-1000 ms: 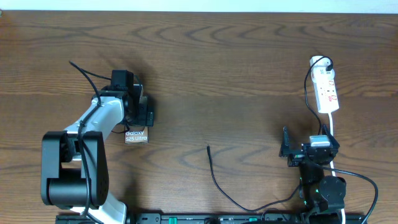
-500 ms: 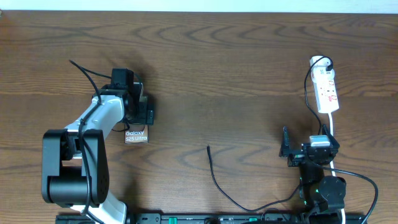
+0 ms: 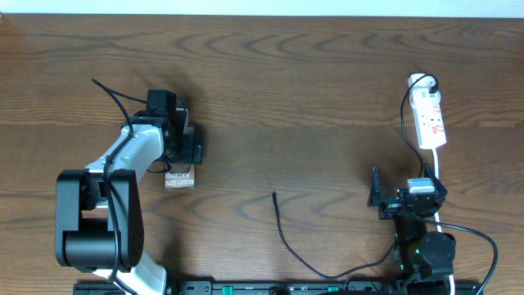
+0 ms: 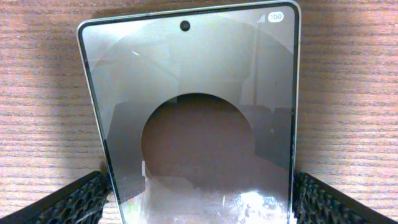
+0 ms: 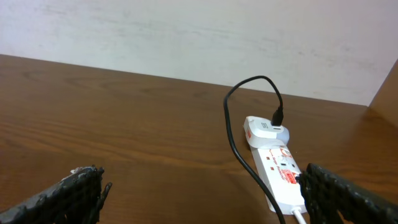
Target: Plug charger to phone and switch on socket
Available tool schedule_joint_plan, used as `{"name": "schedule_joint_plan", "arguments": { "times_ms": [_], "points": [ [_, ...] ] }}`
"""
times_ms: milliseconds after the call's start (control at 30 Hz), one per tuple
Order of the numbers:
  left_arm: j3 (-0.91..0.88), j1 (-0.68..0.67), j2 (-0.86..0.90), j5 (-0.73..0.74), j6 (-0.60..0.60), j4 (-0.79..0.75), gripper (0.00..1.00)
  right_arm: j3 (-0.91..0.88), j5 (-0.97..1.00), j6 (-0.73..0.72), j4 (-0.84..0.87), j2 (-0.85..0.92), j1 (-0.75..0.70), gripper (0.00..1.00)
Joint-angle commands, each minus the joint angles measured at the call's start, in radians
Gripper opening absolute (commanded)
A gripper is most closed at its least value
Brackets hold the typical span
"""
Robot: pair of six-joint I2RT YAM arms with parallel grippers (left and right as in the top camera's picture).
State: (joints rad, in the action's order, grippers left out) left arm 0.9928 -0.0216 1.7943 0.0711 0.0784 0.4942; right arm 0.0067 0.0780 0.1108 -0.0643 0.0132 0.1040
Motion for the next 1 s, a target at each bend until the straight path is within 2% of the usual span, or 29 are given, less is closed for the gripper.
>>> {"name": "schedule_joint_plan", "arguments": {
  "times_ms": [0,667,833,967],
  "points": [
    [-0.033,0.003,0.062,-0.011,-0.004,0.032,0.94,-0.001,-0.002,0.006,-0.004,0.000,0.001,0.99],
    [-0.033,0.003,0.062,-0.011,-0.004,0.040,0.93,-0.001,-0.002,0.006,-0.004,0.000,0.001,0.99],
    [-0.033,0.003,0.062,-0.011,-0.004,0.040,0.88,-0.001,-0.002,0.006,-0.004,0.000,0.001,0.99],
    [-0.033,0.003,0.062,-0.011,-0.004,0.039,0.88,-0.001,-0.002,0.006,-0.004,0.000,0.001,0.99]
  ]
}}
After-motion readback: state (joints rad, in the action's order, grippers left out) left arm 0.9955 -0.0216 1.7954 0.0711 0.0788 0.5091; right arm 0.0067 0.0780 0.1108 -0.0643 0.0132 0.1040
